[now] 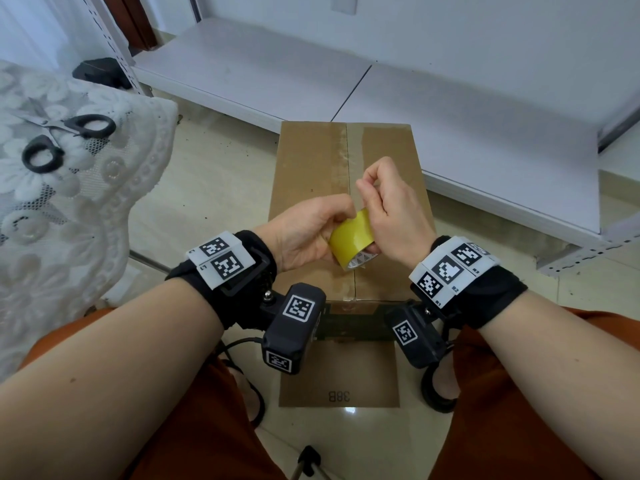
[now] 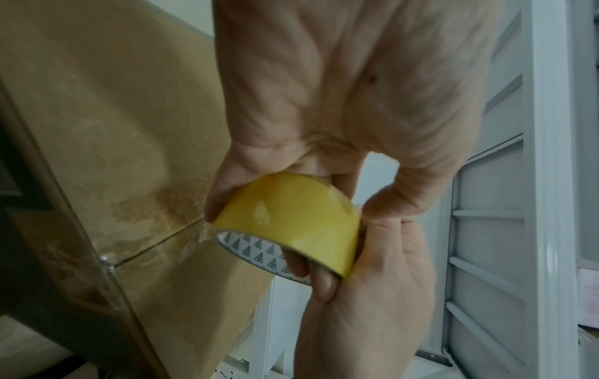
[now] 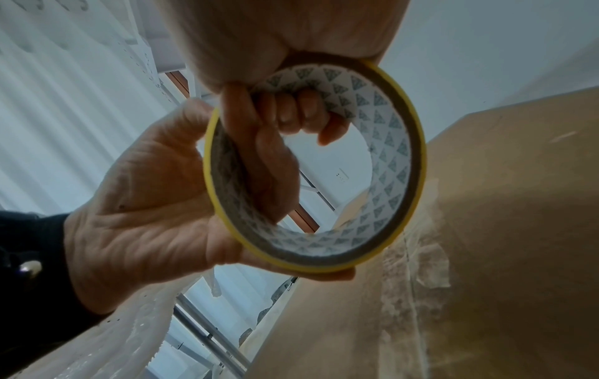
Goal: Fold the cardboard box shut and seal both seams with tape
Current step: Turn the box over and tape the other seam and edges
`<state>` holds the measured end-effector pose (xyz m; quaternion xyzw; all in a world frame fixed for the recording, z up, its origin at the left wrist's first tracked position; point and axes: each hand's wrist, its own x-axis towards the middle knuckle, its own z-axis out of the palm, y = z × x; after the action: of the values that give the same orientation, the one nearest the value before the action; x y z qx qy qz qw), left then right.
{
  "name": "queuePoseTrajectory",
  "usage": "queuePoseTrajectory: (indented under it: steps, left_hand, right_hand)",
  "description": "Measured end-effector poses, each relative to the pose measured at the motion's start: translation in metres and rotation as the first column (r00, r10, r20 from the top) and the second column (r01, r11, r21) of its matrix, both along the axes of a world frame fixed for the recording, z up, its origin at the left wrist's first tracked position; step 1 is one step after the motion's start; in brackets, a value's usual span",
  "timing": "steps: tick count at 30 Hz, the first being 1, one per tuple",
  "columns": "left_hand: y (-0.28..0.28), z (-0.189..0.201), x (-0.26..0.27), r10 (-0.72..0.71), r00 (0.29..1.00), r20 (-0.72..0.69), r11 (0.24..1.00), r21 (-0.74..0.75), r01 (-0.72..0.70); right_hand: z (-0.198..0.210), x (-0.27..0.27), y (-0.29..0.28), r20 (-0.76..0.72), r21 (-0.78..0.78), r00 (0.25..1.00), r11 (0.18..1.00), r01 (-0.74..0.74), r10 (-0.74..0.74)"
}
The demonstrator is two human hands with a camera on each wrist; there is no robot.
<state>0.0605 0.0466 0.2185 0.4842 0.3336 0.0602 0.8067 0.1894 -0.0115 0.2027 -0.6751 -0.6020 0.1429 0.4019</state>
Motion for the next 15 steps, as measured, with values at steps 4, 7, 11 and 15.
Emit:
queuePoseTrajectory:
  steps: [4,7,11,15]
  left_hand:
    - [-0.0001,-0.0007,-0.0003,0.014,1.0,-0.02,1.0,0.007,-0.013]
    - [-0.0006,0.0002,-0.0002,0.003,1.0,-0.025,1.0,-0.004,-0.003]
    - [-0.0009,0.0017,-0.0004,-0.003,1.0,0.0,1.0,-0.028,0.003]
    - [-0.0004,-0.0003,-0.0004,0.005,1.0,-0.016,1.0,-0.008,-0.005]
  right_hand:
    - [-0.0006,-0.0001,0.0,-0.004,-0.004,1.0,1.0,-0.011,0.011]
    - [-0.001,0.0002,0.0006,0.002,0.001,1.0,1.0,-0.007,0.007]
    - [-0.0005,0.0014,0.0006,0.004,0.006,1.0,1.0,-0.001,0.001]
    - [-0.0009,0.0013,-0.0002,-0.007,-0.014,1.0,1.0,-0.016,0.016]
